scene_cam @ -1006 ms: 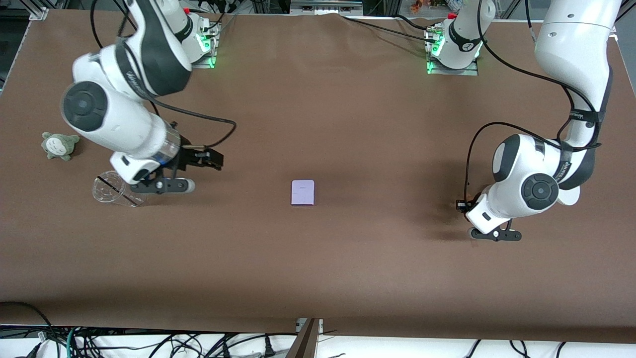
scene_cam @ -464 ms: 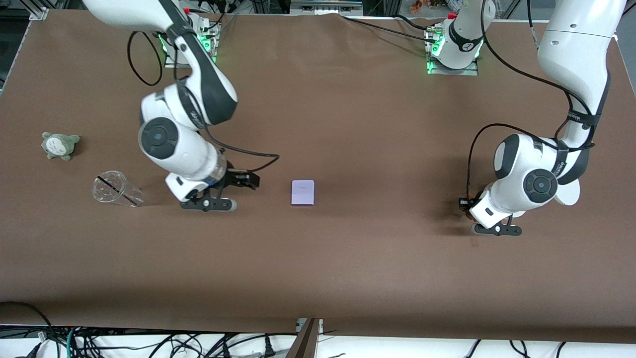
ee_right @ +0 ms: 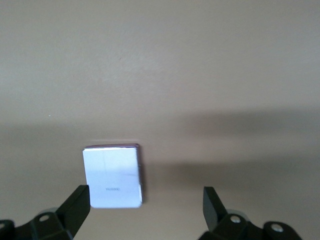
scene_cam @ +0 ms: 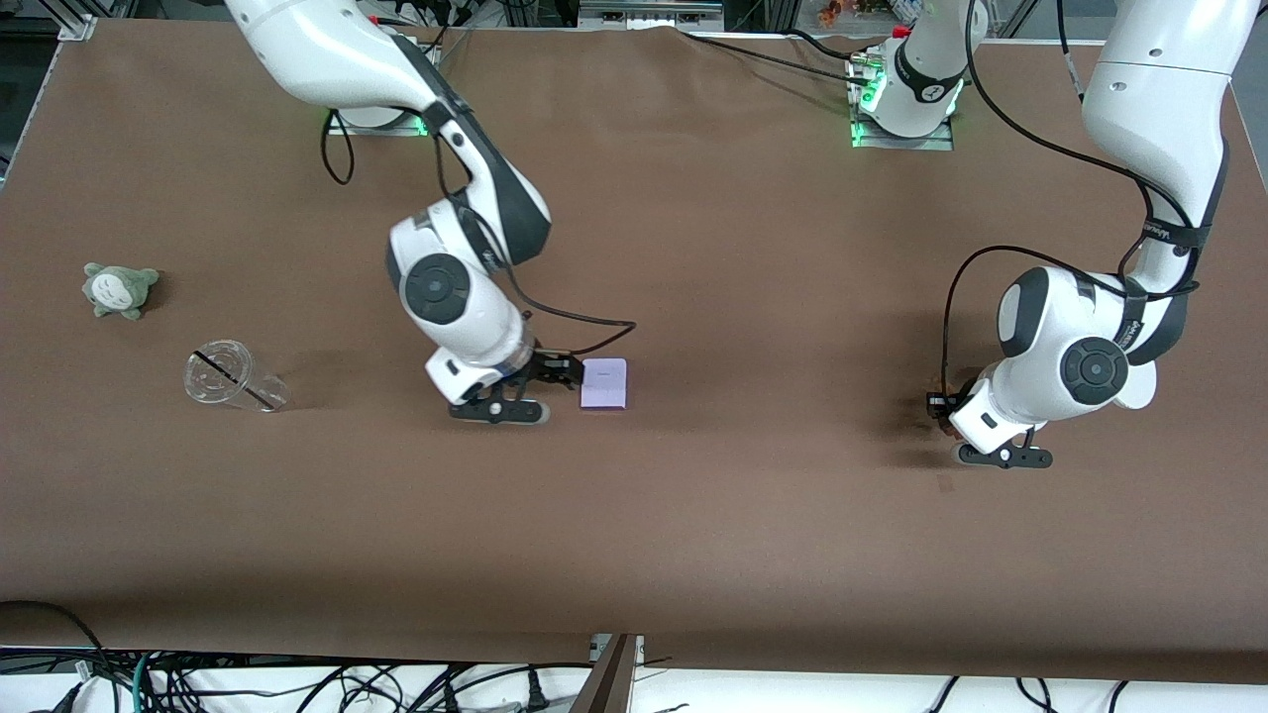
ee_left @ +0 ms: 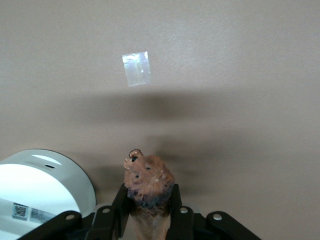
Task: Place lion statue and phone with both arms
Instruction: 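Lower the lion beside the lamp while the right gripper grasps the phone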
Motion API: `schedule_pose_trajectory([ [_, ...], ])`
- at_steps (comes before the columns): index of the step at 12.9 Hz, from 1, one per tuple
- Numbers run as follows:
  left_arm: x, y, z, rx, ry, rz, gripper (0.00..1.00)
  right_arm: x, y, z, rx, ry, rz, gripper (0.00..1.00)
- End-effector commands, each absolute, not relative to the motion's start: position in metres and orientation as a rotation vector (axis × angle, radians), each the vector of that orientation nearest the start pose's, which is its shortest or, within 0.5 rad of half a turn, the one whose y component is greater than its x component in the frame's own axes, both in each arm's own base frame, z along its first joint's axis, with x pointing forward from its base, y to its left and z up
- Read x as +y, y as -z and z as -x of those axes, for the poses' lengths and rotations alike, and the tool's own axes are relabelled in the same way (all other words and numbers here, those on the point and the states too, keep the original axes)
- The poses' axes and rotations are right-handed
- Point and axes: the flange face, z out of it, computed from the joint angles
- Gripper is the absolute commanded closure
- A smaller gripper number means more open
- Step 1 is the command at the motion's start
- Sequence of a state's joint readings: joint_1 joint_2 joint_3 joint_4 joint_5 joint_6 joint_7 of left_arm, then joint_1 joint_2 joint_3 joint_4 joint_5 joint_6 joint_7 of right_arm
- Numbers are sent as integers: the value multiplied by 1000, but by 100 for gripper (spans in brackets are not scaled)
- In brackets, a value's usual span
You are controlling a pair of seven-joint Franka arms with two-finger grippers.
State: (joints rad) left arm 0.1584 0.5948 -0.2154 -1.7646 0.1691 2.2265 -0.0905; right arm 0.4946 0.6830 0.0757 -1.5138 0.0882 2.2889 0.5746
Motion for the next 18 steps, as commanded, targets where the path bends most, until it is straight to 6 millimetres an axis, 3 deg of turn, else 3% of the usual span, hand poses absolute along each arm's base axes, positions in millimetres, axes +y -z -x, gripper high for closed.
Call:
schedule_pose_trajectory([
  [1, -21, -233, -644, 121, -156, 3106, 0, 406, -241, -610, 132, 71, 2990, 0],
  [4, -24, -241, -646, 119, -144, 3104, 0, 427, -217, -609, 149, 77, 3007, 0],
  [7, -28, -273, -652, 127, -80, 3096, 0, 442, -199, -602, 133, 67, 3016, 0],
  [11, -32, -337, -664, 124, -135, 3072, 0, 451, -183, -597, 123, 61, 3018, 0],
  [14, -69, -389, -645, 181, -307, 3058, 0, 462, -169, -592, 100, 73, 3012, 0],
  [17, -74, -443, -640, 191, -291, 3043, 0, 465, -159, -590, 83, 87, 3019, 0],
  [18, -68, -470, -635, 173, -299, 3034, 0, 462, -156, -592, 82, 91, 3025, 12],
])
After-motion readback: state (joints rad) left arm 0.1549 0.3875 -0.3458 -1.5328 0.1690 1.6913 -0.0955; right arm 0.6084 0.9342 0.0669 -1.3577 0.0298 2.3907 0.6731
